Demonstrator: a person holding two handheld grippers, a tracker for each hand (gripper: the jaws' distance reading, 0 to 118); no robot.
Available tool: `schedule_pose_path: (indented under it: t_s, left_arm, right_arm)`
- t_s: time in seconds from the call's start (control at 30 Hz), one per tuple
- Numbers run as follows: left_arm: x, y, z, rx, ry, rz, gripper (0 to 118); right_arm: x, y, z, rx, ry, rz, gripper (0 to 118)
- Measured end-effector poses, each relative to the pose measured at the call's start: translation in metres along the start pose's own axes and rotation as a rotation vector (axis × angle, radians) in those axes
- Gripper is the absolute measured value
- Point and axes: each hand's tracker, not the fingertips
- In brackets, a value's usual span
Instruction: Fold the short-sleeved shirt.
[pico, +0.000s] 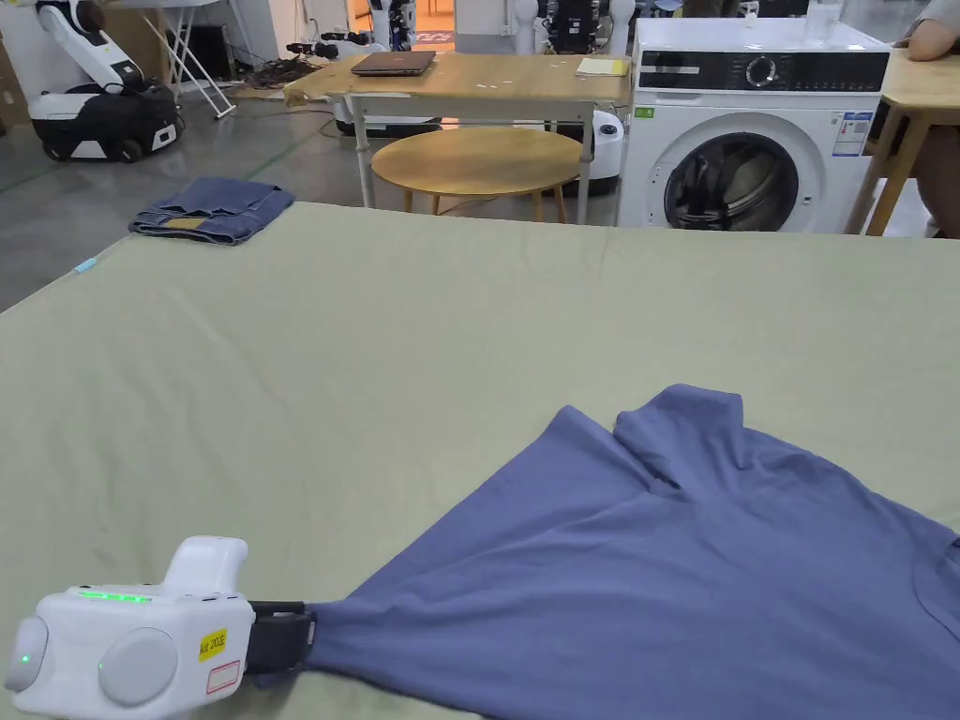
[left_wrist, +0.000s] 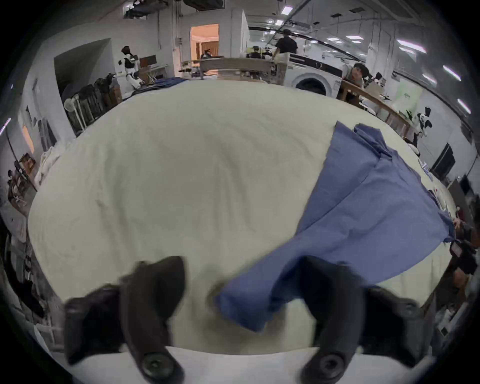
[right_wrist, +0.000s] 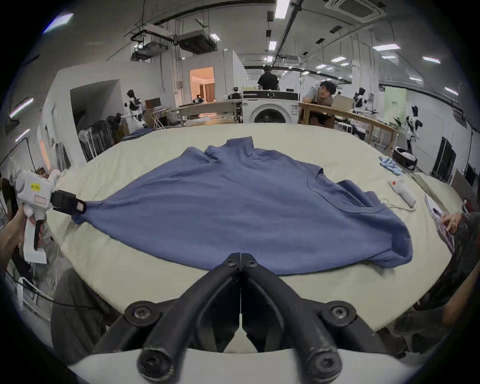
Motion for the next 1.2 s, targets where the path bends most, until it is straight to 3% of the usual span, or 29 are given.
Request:
schedule_pose_path:
  t_s: [0.03,0.07,0.1,0.37,0.53,0.73,0.8,0.83,0.87,0.9,0.93,1.0,1.1,1.13,1.17,1.2]
  left_arm:
    - [0.001,0.001,-0.002,-0.047,-0.053,-0.033,34]
    - [0.002,0.0,-0.004,-0.059,-0.095,-0.026,15]
    - [0.003,0.0,-0.002,-0.04,-0.072,-0.015,4]
    - [0.012,0.004,0.008,-0.014,-0.053,-0.011,0]
    - [0.02,0.004,0.009,-0.012,-0.037,-0.007,0]
    - [0.024,0.003,0.007,-0.025,-0.046,0.022,0]
    - [0.025,0.004,0.006,-0.029,-0.041,0.024,0]
    - [0.025,0.004,0.005,-0.035,-0.044,0.026,0]
    - [0.025,0.004,0.005,-0.035,-0.042,0.027,0]
    - [0.025,0.004,0.005,-0.035,-0.04,0.029,0]
    - [0.025,0.005,0.004,-0.039,-0.042,0.028,0]
    - [0.025,0.006,0.004,-0.04,-0.038,0.026,0]
    - [0.019,0.008,-0.002,-0.042,-0.037,0.028,0]
    - [0.019,0.008,-0.003,-0.045,-0.036,0.023,0]
    - [0.019,0.007,-0.004,-0.044,-0.031,0.02,0]
    - [0.019,0.007,-0.003,-0.046,-0.028,0.019,0]
  right_arm:
    - [0.003,0.002,-0.004,-0.001,0.0,-0.005,0]
    - [0.005,-0.004,0.0,-0.007,-0.003,-0.012,0]
    - [0.008,-0.002,-0.003,-0.013,-0.002,-0.016,0]
    - [0.055,0.062,-0.06,-0.012,-0.011,-0.058,0]
    - [0.096,0.148,-0.145,-0.018,-0.04,0.002,0]
    - [0.115,0.211,-0.243,-0.182,-0.018,0.124,0]
    - [0.119,0.223,-0.266,-0.211,0.022,0.098,0]
    - [0.121,0.228,-0.277,-0.232,0.031,0.089,3]
    - [0.115,0.226,-0.277,-0.244,0.048,0.091,23]
    - [0.114,0.227,-0.284,-0.269,0.076,0.113,60]
    - [0.116,0.224,-0.293,-0.302,0.094,0.138,111]
    - [0.108,0.219,-0.298,-0.312,0.085,0.244,118]
    - [0.106,0.216,-0.319,-0.352,0.012,0.307,118]
    - [0.083,0.209,-0.298,-0.371,0.007,0.317,118]
    - [0.078,0.207,-0.296,-0.384,-0.001,0.32,115]
    - [0.074,0.204,-0.294,-0.403,-0.022,0.321,104]
